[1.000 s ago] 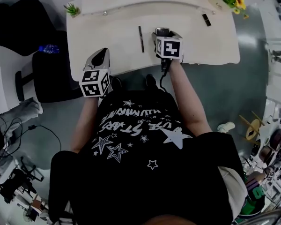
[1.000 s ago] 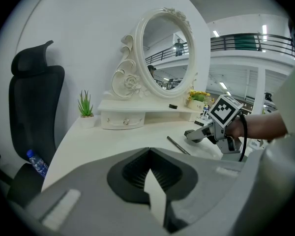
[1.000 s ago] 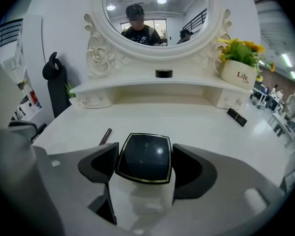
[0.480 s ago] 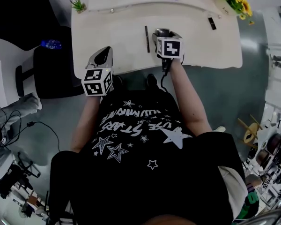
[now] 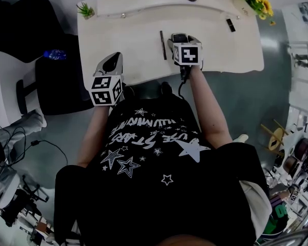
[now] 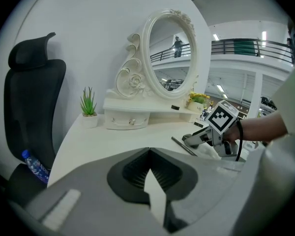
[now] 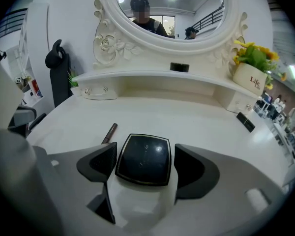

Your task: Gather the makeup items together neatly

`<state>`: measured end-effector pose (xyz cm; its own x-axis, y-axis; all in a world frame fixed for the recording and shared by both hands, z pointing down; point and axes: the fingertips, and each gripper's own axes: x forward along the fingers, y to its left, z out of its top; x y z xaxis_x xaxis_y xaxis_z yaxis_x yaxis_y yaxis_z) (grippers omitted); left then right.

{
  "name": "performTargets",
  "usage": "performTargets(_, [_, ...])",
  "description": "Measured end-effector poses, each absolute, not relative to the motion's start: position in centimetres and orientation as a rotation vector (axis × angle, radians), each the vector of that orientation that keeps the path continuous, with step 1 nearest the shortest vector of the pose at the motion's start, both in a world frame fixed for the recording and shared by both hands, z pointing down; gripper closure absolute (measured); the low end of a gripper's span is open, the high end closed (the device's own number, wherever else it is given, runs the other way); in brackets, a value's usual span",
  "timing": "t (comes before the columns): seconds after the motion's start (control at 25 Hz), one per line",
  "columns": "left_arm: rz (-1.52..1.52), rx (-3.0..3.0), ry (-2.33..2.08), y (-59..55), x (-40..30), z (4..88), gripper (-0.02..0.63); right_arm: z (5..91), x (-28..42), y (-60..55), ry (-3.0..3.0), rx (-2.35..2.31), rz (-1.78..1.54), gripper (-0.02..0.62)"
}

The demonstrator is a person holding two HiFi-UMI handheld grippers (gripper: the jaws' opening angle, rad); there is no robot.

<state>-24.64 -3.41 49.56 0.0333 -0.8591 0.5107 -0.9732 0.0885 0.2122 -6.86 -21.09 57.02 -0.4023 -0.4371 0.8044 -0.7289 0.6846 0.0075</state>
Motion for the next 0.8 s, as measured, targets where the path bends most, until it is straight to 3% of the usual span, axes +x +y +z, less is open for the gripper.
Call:
performTargets(0.36, [0.298,1.884,-1.768,-4.5,-26.5,49.5,0.606,54.3,-6.3,-21.2,-2.093,1.032,0.473,0.176])
performTargets(0.8, [0.318,1.875,-1.774,-9.2,-21.8,49.4,0.606,54.2,0.7,-26.3,-2.106,1.085,0.471,0.184])
